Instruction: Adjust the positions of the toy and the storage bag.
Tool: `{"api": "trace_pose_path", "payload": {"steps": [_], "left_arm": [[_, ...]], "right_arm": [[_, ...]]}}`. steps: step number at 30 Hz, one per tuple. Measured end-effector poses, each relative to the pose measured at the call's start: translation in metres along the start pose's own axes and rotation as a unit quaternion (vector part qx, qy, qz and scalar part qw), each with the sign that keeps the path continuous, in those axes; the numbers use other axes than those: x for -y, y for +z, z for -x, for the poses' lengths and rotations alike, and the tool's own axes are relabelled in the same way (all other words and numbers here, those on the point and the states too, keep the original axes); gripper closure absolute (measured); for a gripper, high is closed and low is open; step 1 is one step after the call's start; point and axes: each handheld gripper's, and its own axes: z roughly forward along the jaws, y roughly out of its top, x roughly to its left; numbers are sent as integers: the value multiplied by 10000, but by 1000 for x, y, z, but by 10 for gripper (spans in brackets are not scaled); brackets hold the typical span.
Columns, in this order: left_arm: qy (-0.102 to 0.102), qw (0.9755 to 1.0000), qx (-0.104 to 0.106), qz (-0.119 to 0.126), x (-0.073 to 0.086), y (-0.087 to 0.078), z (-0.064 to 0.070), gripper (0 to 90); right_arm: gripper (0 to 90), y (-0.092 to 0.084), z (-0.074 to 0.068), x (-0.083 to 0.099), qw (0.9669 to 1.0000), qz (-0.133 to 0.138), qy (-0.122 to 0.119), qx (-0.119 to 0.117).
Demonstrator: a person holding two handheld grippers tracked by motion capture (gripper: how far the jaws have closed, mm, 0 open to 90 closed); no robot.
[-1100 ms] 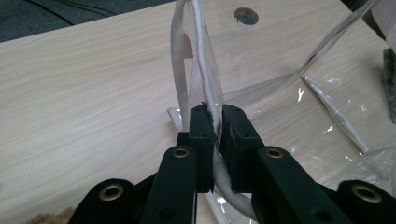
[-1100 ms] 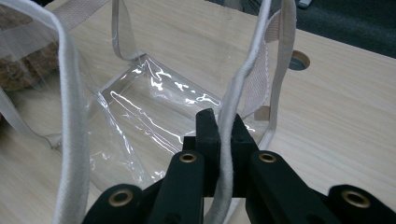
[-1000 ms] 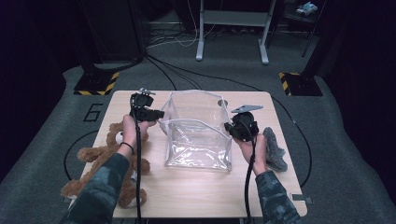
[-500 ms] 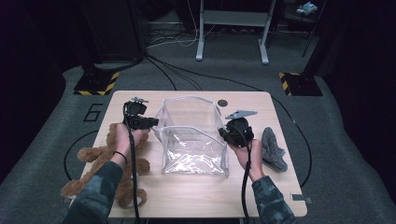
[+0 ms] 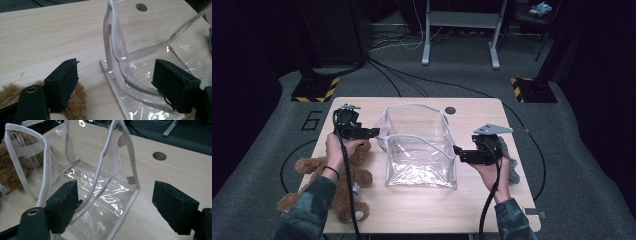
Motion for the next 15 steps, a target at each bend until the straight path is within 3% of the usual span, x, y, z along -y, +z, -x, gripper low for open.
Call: {"api": "trace_pose_path", "payload": {"steps": [5,9,15], "left_arm": [[-158,9998,-12,70,6,-10,-14,107],[-269,9995,-146,95,11,-17,-26,77],[-302,9988,-395,-41,23,-18,-39,31]], "right_arm": [[147,-17,12,18,9998,142,129,61],[127,-23,21,36,9995,1,195,236],[53,-8,29,82,9986,-302,288,317]]}}
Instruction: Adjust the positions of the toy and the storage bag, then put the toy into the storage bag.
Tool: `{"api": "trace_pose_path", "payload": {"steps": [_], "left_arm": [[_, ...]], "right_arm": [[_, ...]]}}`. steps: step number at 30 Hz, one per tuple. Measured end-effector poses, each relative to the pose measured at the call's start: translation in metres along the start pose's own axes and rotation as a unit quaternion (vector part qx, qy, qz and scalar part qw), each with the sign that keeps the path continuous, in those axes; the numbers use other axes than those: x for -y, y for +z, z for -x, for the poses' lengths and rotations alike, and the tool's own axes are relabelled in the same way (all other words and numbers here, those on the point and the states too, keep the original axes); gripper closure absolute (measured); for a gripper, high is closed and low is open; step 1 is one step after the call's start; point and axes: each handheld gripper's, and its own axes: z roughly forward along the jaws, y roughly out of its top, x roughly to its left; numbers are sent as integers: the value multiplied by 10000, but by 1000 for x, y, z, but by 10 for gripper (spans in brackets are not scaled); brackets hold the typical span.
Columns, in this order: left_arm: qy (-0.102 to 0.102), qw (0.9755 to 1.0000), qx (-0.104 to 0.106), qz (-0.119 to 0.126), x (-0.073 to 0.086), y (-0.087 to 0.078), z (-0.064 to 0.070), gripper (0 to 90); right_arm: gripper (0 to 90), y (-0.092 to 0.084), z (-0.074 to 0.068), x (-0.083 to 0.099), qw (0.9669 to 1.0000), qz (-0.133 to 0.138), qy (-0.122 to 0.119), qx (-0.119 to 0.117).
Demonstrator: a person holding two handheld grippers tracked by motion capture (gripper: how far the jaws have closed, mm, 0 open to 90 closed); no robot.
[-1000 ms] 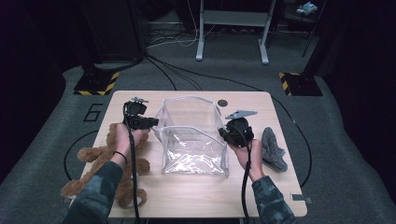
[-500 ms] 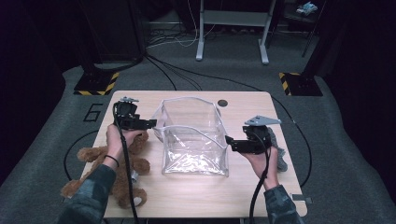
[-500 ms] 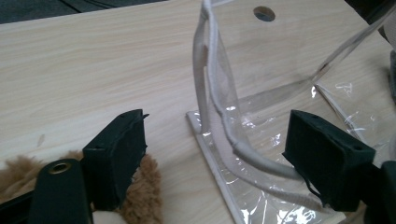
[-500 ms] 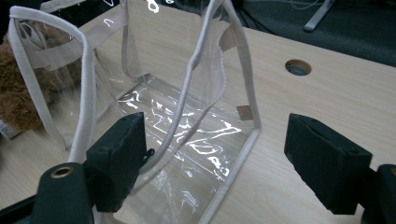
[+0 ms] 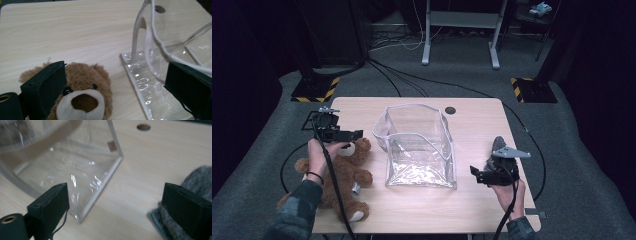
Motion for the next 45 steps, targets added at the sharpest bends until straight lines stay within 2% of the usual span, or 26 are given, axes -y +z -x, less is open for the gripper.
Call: {"api": "trace_pose_path", "payload": {"steps": [5,7,9,10,12,13,14,17,18,20,23,25,31,32,35,40,43,45], "left_arm": [[-55,9997,-181,-137,13,3,-11,1],[-100,9995,-230,-166,19,5,-16,1],[-149,9993,-276,-186,23,6,-21,1],[-188,9991,-322,-210,25,6,-23,1],[-187,9987,-417,-232,30,6,-27,1],[-198,9984,-453,-275,32,7,-28,0],[-209,9983,-450,-291,35,7,-30,0],[-255,9981,-452,-335,40,10,-33,0],[-301,9979,-444,-353,45,13,-35,0],[-358,9977,-417,-397,49,16,-36,0],[-279,9969,-504,-530,55,18,-34,0],[-175,9961,-586,-637,59,18,-31,0],[-121,9942,-701,-812,66,20,-29,0],[-167,9933,-712,-900,69,23,-28,0],[-208,9923,-778,-946,74,27,-29,0],[-91,9886,-990,-1128,80,35,-29,1],[-14,9855,-1112,-1281,84,41,-30,13],[-41,9849,-1138,-1302,86,43,-33,24]], "right_arm": [[0,28,-5,40,9985,-486,-238,96],[0,37,-6,52,9982,-572,-184,94],[0,44,-8,61,9979,-593,-170,193],[0,48,-8,67,9976,-617,-241,221],[0,52,-9,74,9975,-636,-160,248],[0,54,-8,76,9973,-650,-243,256],[0,56,-9,78,9972,-664,-158,293],[0,60,-6,81,9966,-756,-196,264],[0,59,-5,80,9973,-662,-189,243],[0,59,-4,81,9973,-704,-96,202],[0,61,-7,82,9964,-761,-178,314],[0,61,-7,82,9968,-699,-260,285],[0,62,-7,83,9971,-646,-141,370],[0,62,-7,83,9971,-647,-147,361],[0,62,-7,83,9971,-647,-156,360],[0,61,-7,83,9972,-647,-166,337],[0,61,-8,84,9971,-650,-102,377],[0,61,-8,84,9971,-651,-102,378]]}}
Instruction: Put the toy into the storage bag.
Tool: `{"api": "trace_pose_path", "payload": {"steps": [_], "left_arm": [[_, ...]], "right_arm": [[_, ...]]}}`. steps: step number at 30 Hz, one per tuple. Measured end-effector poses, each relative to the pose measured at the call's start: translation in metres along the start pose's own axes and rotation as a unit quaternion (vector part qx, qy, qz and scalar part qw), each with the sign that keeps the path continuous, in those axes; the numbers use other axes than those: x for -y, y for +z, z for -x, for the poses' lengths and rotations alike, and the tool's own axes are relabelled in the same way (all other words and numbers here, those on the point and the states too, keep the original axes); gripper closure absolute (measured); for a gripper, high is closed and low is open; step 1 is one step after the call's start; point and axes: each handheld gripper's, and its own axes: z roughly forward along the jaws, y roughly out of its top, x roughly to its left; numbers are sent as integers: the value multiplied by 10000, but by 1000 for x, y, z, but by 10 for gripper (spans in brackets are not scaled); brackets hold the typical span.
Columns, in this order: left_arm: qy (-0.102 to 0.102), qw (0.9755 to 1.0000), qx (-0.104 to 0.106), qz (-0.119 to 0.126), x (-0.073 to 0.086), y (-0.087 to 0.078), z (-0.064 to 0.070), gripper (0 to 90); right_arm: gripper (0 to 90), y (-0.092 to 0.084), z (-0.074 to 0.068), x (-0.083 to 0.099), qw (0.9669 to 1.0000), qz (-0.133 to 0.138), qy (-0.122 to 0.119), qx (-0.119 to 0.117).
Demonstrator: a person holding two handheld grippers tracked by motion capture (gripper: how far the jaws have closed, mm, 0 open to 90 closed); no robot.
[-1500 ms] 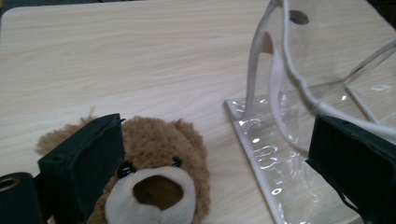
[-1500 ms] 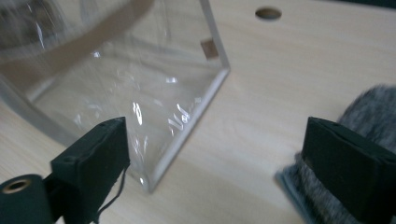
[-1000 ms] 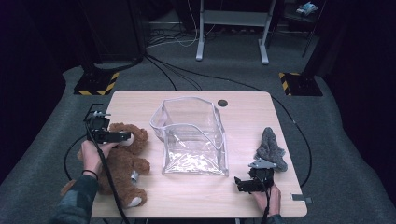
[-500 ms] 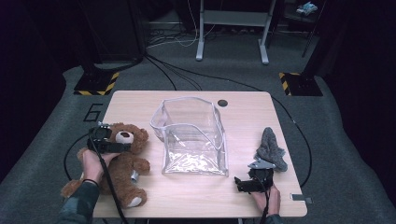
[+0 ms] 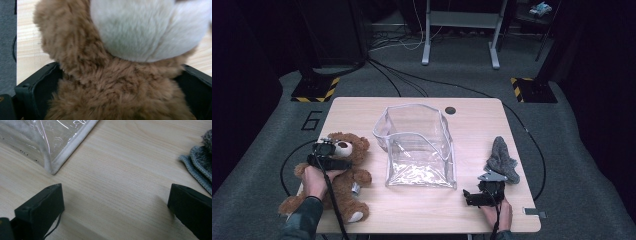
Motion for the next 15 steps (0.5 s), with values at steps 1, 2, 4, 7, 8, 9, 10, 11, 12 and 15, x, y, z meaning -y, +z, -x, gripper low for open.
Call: {"api": "trace_pose_path", "payload": {"steps": [1,2,4,7,8,9,10,11,12,15], "left_arm": [[-85,9999,95,-16,2,3,-1,65],[-83,9999,106,-79,2,4,-1,77],[20,9998,158,-138,3,6,-1,111],[82,9998,137,-129,4,8,2,201],[151,9997,123,-155,4,8,3,226],[139,9998,106,-123,4,8,4,254],[185,9997,76,-107,4,8,5,278],[206,9997,83,-94,5,7,5,298],[202,9998,73,-49,5,7,5,317],[302,9995,38,62,7,4,5,363]], "right_arm": [[0,0,0,0,10000,31,-20,29],[0,0,1,0,10000,52,-38,43],[0,0,1,1,10000,20,-53,26],[1,-1,1,1,10000,22,-85,21],[1,-1,1,1,10000,25,-84,21],[2,-1,1,1,10000,31,-73,9],[4,0,1,1,10000,49,-71,13],[5,0,1,1,10000,58,-12,11],[5,0,1,1,10000,59,-15,7],[7,0,1,1,10000,63,-49,3]]}}
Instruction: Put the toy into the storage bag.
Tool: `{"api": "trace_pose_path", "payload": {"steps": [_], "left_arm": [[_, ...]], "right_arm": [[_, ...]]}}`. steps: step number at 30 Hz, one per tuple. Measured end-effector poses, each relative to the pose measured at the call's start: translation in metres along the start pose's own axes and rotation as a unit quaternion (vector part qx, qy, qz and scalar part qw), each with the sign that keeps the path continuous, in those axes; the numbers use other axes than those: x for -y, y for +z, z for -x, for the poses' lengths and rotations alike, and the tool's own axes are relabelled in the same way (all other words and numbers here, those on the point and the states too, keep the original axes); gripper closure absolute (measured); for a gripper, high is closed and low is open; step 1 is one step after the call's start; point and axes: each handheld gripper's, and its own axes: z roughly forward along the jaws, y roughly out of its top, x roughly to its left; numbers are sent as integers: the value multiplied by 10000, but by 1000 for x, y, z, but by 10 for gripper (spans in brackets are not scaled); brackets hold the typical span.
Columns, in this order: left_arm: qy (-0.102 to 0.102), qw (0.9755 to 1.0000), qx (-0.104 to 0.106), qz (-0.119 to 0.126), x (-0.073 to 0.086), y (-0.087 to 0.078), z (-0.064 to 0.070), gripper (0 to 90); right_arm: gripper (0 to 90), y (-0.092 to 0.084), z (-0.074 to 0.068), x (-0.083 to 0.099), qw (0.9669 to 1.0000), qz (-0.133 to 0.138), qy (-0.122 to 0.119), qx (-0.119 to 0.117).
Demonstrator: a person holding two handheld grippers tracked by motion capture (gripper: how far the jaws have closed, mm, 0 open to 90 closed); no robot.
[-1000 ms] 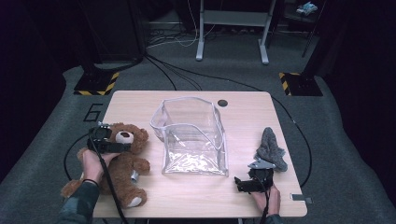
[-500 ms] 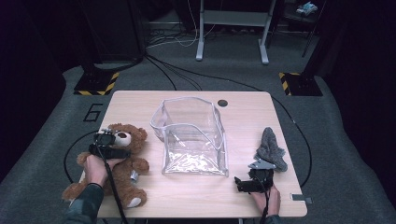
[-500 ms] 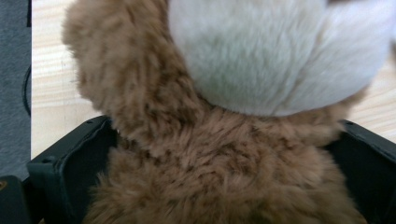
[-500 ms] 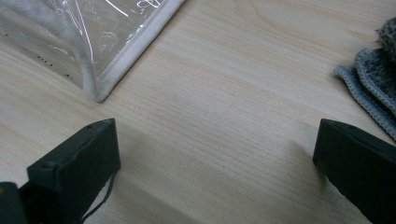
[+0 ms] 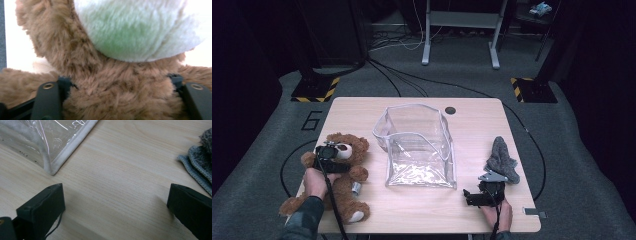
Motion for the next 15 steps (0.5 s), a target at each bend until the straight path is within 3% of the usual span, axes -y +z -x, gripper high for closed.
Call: {"api": "trace_pose_path", "payload": {"steps": [5,15], "left_arm": [[69,9999,-9,128,1,-8,0,395],[-60,9983,102,576,6,-29,-6,417]], "right_arm": [[5,0,0,0,10000,7,-35,-21],[0,1,1,0,10000,9,-38,-46]]}}
